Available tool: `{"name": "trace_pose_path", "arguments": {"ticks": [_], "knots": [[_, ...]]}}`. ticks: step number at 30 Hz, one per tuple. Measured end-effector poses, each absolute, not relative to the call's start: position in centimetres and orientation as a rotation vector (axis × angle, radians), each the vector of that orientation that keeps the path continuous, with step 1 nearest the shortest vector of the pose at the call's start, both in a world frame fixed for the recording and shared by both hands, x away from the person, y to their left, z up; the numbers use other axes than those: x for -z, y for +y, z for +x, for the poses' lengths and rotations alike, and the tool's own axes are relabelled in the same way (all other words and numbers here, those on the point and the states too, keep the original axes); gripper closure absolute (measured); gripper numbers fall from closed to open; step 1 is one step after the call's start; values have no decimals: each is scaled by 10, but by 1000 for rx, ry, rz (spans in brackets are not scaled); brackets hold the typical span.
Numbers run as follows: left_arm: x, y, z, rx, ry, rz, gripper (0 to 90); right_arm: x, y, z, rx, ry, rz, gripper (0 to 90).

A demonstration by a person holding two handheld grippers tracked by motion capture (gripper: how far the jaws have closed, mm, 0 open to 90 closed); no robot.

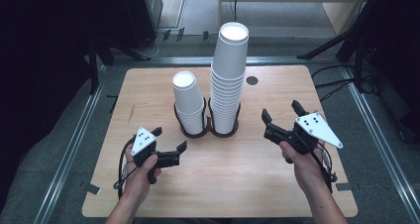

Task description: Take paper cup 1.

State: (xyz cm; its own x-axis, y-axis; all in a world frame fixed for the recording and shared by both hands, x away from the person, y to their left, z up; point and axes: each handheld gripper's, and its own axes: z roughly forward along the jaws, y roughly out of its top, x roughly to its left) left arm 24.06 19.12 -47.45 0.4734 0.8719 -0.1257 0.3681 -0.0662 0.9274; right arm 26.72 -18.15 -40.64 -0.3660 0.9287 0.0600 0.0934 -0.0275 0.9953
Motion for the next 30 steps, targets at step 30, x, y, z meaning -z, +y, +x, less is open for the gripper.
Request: {"name": "trace_pose_path", "arguments": {"ticks": [30], "knots": [[453,116,267,-570,926,1647,0,355,-134,295,-1618,1559,1019,51]]}}
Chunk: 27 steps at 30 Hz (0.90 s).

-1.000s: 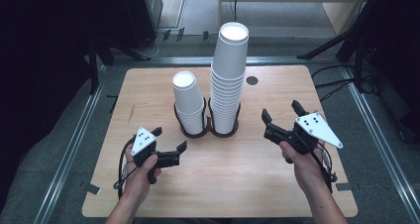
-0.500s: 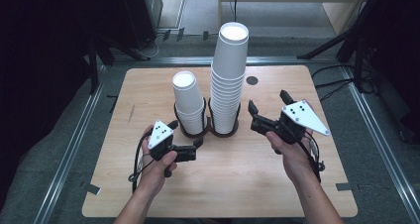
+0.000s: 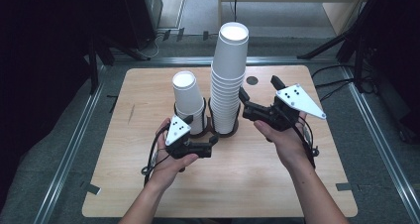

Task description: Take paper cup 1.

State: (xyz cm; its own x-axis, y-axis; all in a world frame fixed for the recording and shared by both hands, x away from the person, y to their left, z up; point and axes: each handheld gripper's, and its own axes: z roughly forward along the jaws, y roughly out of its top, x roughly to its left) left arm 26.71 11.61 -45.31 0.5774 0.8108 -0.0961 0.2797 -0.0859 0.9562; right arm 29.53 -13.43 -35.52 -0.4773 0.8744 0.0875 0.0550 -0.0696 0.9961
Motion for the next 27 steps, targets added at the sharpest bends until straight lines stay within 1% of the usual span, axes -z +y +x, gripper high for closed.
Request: {"name": "trace_pose_path", "arguments": {"ticks": [2,6,11,19,27], "knots": [[452,114,269,-578,922,1644,0,354,-132,298,-1616,1564,1021,52],[448,102,278,-637,891,1642,0,350,-125,304,-1610,1576,1014,52],[444,91,286,-670,858,1640,0,344,-119,309,-1609,1588,1001,51],[437,73,301,-725,866,1593,0,336,-114,317,-1608,1598,1002,51],[435,60,315,-751,885,1559,0,333,-107,323,-1615,1636,974,51]]}}
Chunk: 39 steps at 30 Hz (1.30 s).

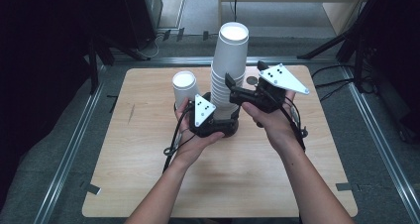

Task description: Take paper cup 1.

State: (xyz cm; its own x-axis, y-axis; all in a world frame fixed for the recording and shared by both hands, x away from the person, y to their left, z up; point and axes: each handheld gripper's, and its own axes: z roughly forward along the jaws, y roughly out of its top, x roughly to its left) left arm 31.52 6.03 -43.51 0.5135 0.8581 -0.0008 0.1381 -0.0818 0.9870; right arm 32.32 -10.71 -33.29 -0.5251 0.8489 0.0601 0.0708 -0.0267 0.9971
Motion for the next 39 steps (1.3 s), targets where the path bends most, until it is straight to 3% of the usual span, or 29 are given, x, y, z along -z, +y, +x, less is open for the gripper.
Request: {"name": "trace_pose_path", "arguments": {"ticks": [19,30,39], "knots": [[434,47,331,-913,962,1493,18,324,-98,350,-1618,1729,934,30],[434,45,333,-896,977,1481,47,323,-89,359,-1638,1766,915,98],[434,46,333,-888,980,1476,54,325,-87,365,-1658,1768,930,80]]}}
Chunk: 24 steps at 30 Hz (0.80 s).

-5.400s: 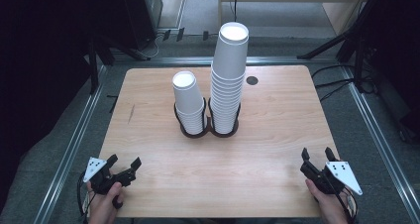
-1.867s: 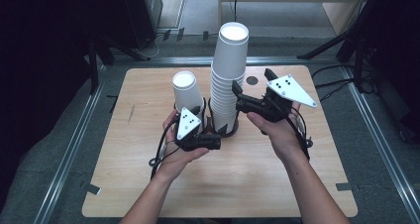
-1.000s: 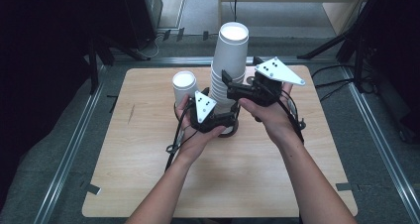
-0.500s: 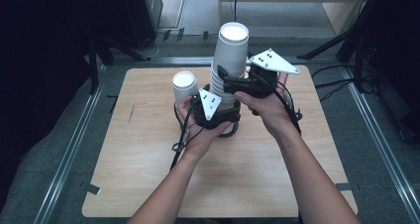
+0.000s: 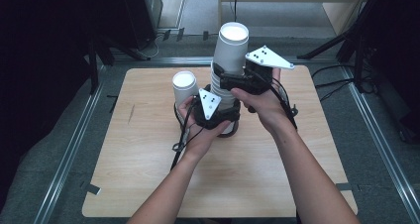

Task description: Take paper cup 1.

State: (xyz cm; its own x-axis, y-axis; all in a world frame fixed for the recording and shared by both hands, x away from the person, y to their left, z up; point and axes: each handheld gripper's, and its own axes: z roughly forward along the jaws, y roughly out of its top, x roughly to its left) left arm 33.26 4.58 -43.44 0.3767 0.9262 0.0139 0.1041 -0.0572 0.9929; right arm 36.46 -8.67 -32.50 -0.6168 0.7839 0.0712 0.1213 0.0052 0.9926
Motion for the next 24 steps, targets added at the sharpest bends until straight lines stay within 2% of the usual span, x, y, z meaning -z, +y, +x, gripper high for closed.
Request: {"name": "trace_pose_path", "arguments": {"ticks": [24], "knots": [[435,48,332,-880,974,1488,62,316,-82,364,-1674,1700,949,106]]}}
